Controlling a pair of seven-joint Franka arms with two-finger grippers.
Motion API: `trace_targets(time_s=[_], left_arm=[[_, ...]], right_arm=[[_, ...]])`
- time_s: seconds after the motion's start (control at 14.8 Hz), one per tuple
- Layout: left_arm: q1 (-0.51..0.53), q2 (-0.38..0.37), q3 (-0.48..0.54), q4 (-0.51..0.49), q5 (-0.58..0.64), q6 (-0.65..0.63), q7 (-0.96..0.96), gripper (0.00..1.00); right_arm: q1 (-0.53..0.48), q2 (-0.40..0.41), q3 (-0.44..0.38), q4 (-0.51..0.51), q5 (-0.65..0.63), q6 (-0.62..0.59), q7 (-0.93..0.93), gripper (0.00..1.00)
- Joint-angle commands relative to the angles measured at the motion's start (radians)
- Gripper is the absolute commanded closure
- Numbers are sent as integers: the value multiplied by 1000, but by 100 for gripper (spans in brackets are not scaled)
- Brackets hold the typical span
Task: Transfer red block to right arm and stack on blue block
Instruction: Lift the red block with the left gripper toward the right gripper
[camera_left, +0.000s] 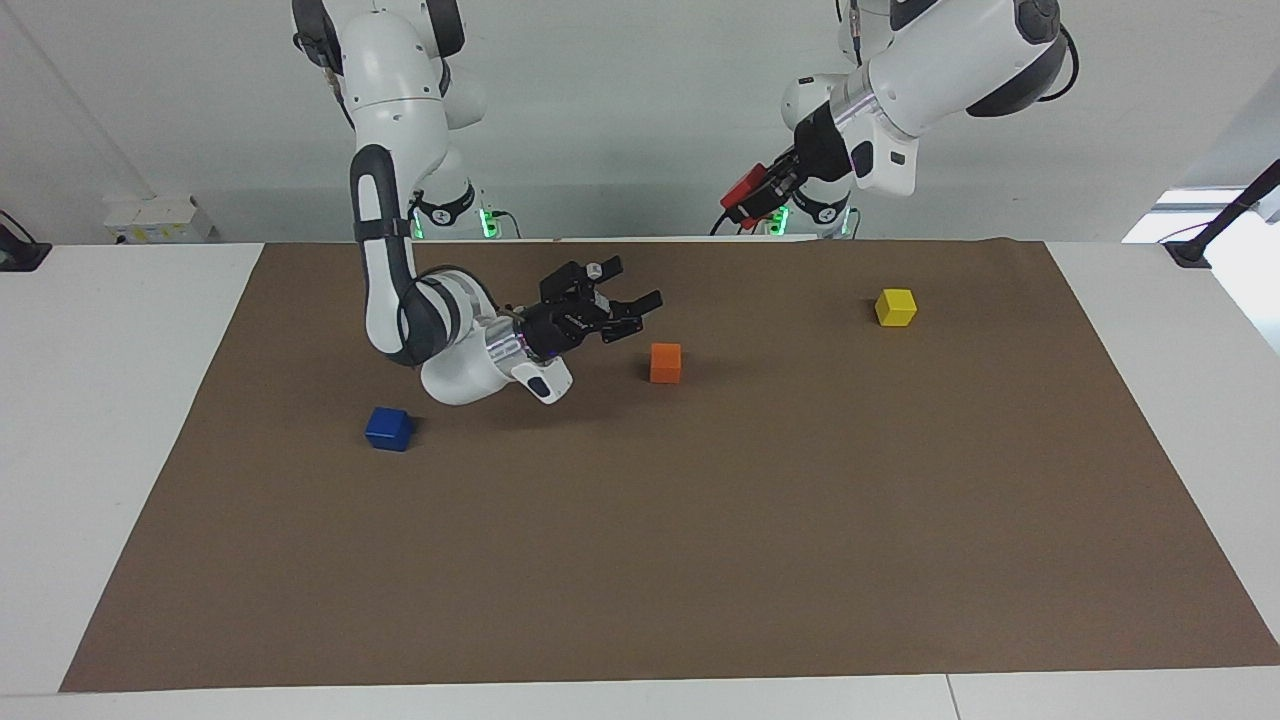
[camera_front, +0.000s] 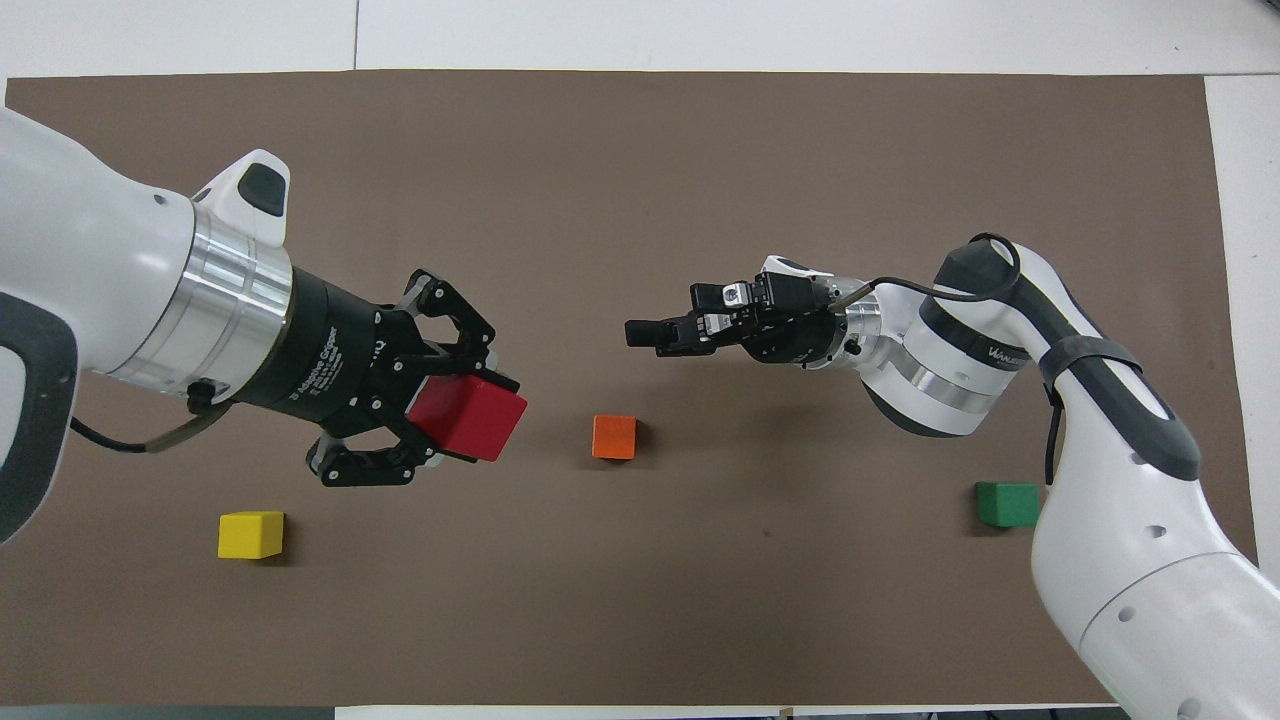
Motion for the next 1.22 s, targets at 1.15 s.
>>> trace_targets(time_s=[1.15], left_arm=[[-184, -65, 12, -366, -341, 723, -172, 100]], right_arm=[[-2, 12, 10, 10, 23, 47, -39, 0]])
